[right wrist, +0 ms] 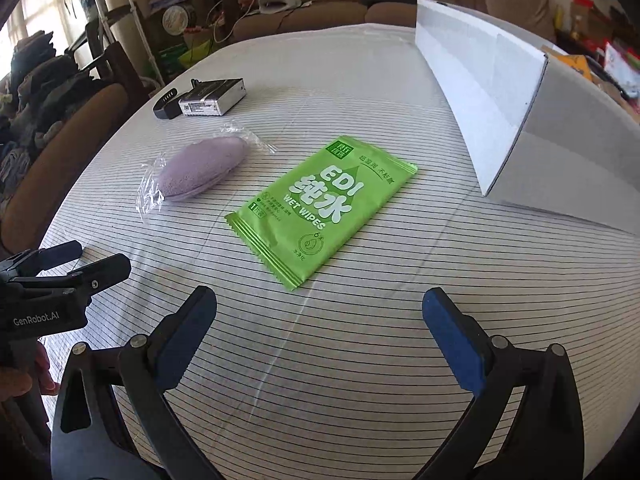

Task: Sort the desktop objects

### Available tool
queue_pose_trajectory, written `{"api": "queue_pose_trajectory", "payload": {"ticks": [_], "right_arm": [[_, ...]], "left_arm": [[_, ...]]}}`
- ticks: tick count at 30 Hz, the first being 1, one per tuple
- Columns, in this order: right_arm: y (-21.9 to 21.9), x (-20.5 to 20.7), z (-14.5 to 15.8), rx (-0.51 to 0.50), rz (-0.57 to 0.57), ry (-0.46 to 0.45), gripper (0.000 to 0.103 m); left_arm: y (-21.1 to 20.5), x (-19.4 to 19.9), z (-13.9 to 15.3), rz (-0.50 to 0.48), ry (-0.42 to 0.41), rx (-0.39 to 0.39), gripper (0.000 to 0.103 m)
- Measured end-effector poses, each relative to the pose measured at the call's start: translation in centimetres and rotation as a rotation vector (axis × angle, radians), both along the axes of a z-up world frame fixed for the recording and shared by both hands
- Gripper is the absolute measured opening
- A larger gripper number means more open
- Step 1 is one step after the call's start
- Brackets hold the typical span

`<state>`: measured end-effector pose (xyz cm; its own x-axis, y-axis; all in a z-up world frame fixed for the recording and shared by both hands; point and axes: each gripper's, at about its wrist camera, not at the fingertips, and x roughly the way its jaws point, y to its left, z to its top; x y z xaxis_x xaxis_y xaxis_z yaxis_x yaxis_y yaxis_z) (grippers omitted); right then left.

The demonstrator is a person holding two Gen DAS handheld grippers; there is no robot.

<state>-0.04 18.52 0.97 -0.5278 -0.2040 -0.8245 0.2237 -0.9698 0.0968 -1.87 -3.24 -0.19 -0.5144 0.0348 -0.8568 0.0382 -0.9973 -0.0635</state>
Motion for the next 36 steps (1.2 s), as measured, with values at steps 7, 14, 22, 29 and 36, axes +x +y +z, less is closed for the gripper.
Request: {"api": "queue_pose_trajectory", "payload": {"ticks": [7,14,22,29,36], "right_arm": [[-0.4,-0.2,-0.5,0.02,-0.039,0.016,0.103],[-1.1,-0.6,-0.8,0.071,-0.075,0.03,0.103],[-1.5,-0.8,-0.9,0.105,-0.077,0.026,0.103],[-1.6,-0.8,-1.0,0.105,-0.077,0.026,0.103],[-1.6,-0.7,-1.0,0.105,-0.077,0.026,0.103]], "left_arm": [[0.8,-0.5,-0.3,-0.032,0.027,-0.06,0.103],[0.9,-0.5,-0.3,-0.024,0.057,-0.063,0.103],[1.0,-0.2,-0.4,-0.013,0.097,-0.06,0.103],[0.9,-0.2,-0.5,-0.003,0.096,-0.059,0.103],[1.0,-0.2,-0.5,-0.003,0.096,-0.059,0.103]]}}
